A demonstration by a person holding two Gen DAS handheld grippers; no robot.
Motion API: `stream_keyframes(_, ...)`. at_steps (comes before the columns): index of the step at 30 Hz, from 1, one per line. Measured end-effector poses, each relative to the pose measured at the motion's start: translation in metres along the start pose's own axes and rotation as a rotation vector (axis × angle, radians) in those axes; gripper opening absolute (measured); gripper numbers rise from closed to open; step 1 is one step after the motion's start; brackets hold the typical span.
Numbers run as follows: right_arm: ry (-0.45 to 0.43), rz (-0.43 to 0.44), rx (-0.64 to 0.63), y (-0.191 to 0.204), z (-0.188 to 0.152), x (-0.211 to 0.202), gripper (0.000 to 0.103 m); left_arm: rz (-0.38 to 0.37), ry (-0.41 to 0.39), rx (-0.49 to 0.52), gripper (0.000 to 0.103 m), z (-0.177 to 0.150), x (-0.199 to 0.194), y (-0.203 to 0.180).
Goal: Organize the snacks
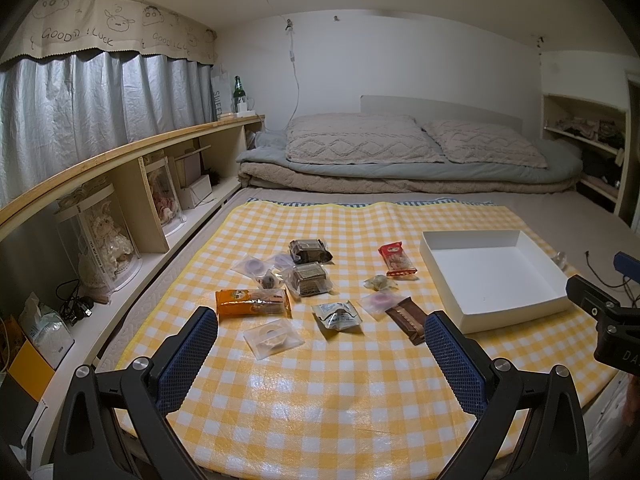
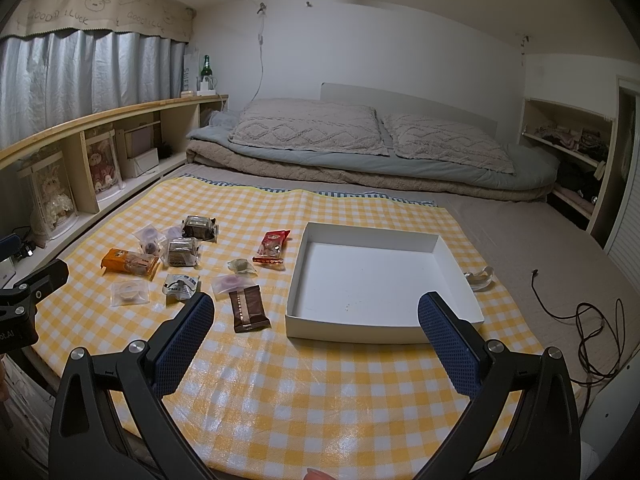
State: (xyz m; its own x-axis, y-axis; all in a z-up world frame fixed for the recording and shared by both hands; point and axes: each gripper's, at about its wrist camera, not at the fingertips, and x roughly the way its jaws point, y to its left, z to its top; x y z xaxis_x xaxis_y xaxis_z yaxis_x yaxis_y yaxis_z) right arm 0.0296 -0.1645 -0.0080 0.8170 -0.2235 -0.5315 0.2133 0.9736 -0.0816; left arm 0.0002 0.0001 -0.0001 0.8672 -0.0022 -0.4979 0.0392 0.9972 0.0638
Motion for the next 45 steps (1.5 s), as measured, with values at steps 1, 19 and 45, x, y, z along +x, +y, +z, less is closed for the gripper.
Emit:
stream_keyframes(1, 0.0, 0.0, 0.0, 0.0, 0.0, 0.0, 0.103, 0.0, 0.0, 0.0, 0.103, 0.0, 0.0, 0.0)
stream_keyframes(19, 0.0, 0.0, 0.001, 0.0, 0.0, 0.0, 0.103, -0.002, -0.002, 0.0, 0.103, 0.0, 0.0, 0.0)
stream_keyframes(45, -0.039, 0.105, -0.1, 0.022, 0.077, 0.025, 0.103, 0.027, 0.055, -0.042, 0.103, 0.086, 0.028, 0.023)
